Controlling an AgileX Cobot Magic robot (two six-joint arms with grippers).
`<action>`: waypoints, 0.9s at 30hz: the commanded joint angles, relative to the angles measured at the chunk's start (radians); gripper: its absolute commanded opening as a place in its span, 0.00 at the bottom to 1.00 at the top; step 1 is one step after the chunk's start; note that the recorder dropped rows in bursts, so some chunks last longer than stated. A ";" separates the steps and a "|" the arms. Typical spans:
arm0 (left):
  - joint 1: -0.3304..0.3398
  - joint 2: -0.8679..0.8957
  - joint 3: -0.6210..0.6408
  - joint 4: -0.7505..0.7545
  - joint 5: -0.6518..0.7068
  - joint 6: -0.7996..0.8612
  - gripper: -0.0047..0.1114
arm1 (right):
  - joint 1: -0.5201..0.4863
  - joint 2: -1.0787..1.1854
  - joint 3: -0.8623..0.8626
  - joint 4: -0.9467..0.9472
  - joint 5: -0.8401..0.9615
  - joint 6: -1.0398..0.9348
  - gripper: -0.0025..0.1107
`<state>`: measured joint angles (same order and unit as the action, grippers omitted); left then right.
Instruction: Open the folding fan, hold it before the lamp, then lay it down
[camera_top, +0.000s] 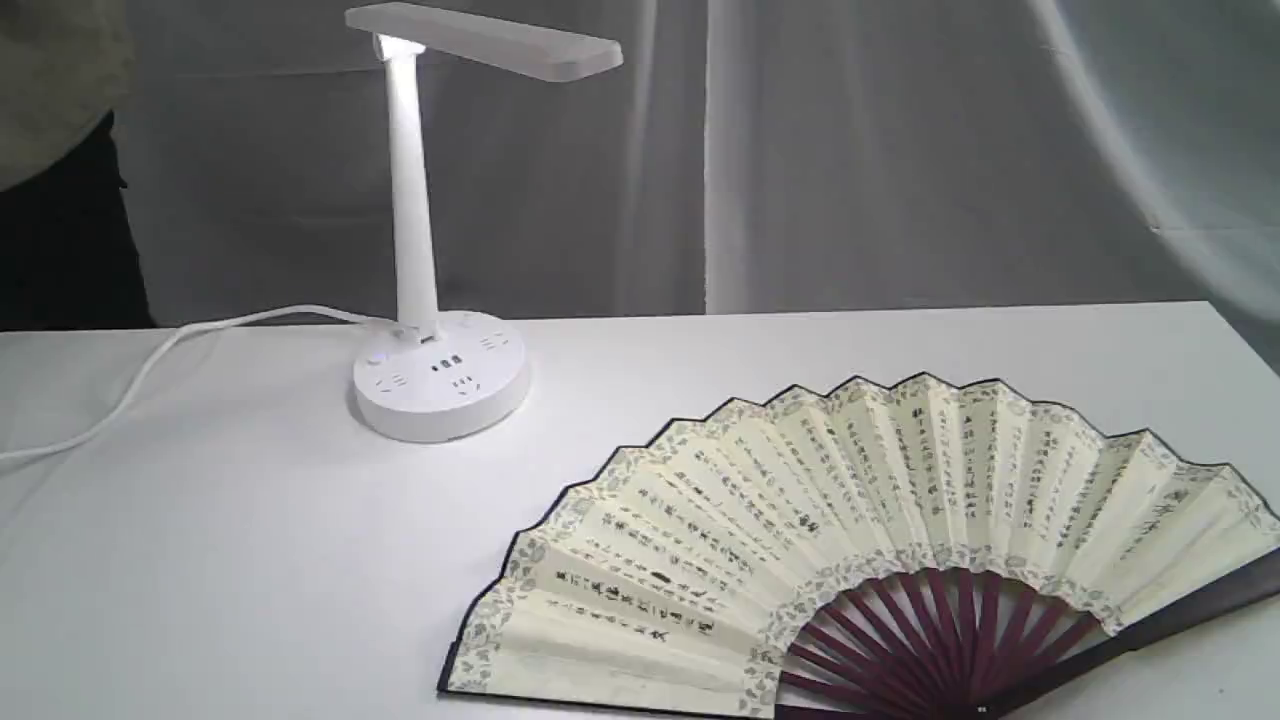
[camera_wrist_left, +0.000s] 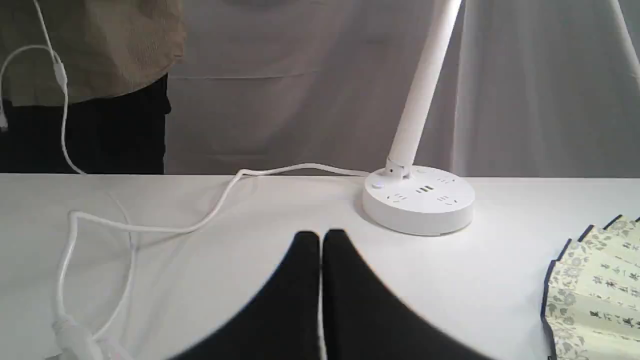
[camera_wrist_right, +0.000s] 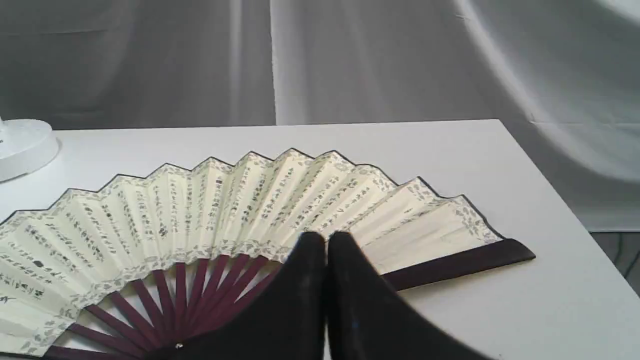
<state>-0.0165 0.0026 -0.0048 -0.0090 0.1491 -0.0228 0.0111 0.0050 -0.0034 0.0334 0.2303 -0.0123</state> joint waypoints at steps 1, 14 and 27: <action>-0.006 -0.003 0.005 0.000 0.001 0.002 0.04 | 0.000 -0.005 0.003 -0.033 -0.043 -0.006 0.02; -0.006 -0.003 0.005 0.000 0.001 0.002 0.04 | 0.000 -0.005 0.003 -0.041 -0.042 -0.004 0.02; -0.006 -0.003 0.005 0.000 0.001 0.002 0.04 | 0.000 -0.005 0.003 -0.041 -0.042 -0.007 0.02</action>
<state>-0.0165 0.0026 -0.0048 -0.0090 0.1491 -0.0228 0.0111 0.0050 -0.0034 0.0000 0.2017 -0.0123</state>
